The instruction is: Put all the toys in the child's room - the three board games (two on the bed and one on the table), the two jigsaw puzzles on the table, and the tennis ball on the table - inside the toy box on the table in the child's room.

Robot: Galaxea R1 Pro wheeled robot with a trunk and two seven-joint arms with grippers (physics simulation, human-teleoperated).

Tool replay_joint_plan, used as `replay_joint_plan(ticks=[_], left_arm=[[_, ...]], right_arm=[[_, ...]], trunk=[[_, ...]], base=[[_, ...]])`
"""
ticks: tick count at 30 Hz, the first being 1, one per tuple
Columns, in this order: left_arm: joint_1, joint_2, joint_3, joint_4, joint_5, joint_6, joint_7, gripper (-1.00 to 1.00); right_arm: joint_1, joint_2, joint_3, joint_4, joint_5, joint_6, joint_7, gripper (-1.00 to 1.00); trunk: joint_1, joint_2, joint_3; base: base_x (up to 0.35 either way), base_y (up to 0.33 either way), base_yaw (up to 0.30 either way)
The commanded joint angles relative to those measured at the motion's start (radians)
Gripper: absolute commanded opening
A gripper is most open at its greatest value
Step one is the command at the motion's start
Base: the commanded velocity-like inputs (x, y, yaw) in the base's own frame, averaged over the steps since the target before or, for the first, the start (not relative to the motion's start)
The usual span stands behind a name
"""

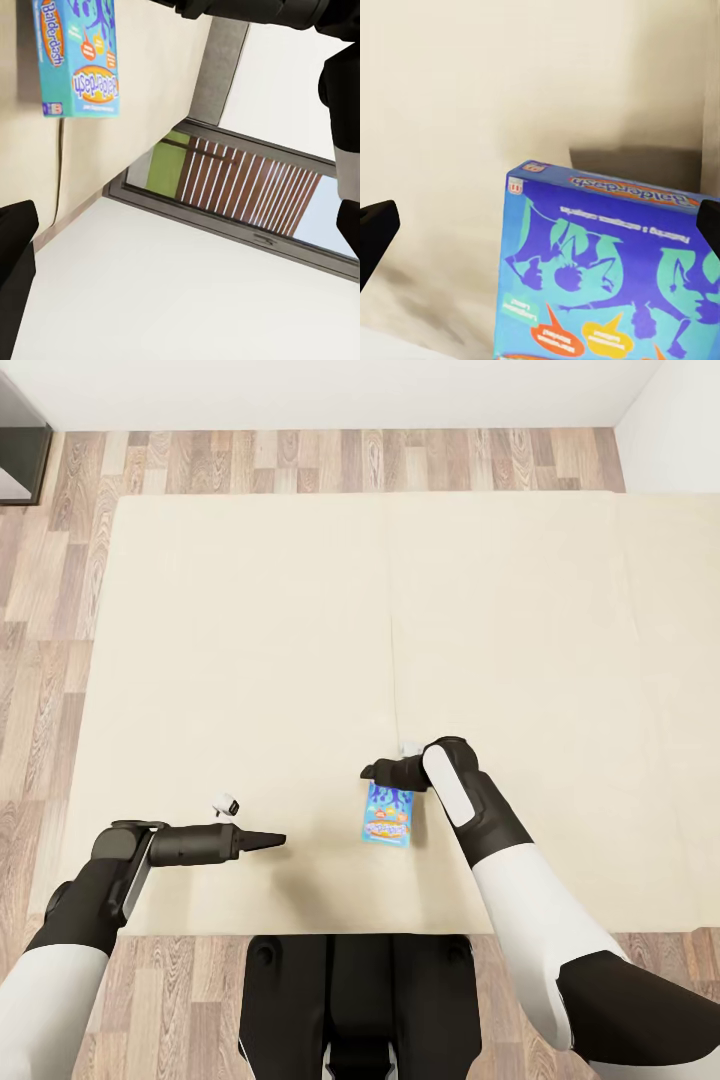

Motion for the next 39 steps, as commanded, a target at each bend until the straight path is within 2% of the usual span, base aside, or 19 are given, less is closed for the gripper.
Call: replay_joint_plan(ticks=[1, 39], left_arm=[[0.0, 0.0, 0.0, -0.001, -0.004, 0.011, -0.005, 1.0], [0.0, 0.0, 0.0, -0.001, -0.004, 0.011, -0.005, 1.0]], right_arm=[[0.0, 0.0, 0.001, 0.0, -0.004, 0.003, -0.012, 1.0], [-0.003, 0.0, 0.0, -0.046, -0.005, 0.039, -0.025, 1.0]], trunk=[[0.001, -0.001, -0.001], [0.001, -0.001, -0.001]], base=[[0.0, 0.0, 0.0], [0.0, 0.0, 0.0]])
